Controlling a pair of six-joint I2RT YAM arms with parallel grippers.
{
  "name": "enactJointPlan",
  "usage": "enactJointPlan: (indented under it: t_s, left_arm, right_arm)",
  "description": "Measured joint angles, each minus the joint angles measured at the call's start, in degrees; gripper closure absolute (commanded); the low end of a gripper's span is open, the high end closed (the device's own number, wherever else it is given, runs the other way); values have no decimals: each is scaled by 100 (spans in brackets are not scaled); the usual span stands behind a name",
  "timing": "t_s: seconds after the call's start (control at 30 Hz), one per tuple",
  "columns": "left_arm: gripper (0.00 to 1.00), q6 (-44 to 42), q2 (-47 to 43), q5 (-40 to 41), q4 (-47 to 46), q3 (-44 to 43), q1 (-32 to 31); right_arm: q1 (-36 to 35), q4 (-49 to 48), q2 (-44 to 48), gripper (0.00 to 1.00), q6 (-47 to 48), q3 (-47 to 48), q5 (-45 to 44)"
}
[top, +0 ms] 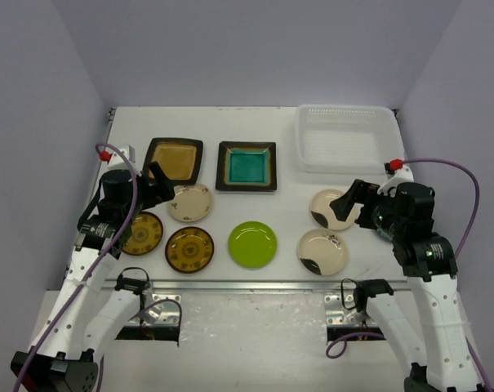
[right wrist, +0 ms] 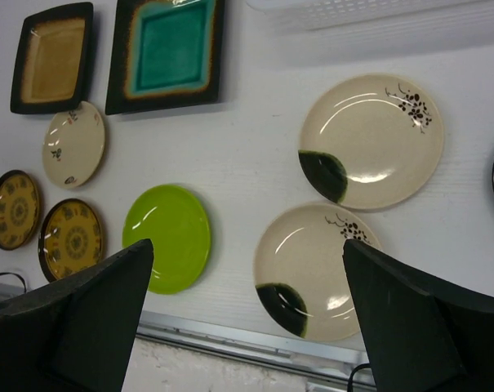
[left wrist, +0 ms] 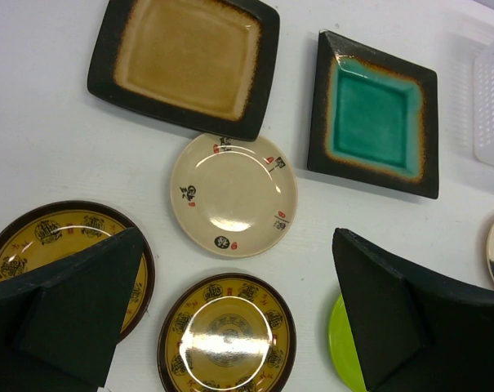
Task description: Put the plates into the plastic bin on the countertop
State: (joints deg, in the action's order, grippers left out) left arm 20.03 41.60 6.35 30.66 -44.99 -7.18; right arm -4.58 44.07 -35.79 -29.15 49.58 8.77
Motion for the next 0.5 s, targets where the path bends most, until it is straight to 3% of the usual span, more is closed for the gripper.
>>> enactJointPlan:
  t_s: [0.3, 0.5]
  left_arm:
    - [0, 0, -11, -15, -2, 7, -3]
    - [0, 0, -17, -43, -41, 37, -3]
  right_arm:
    - [0, -1182, -73, 1, -417, -960, 1115]
    - [-191, -2929, -1177, 1, -1040, -1703, 2105]
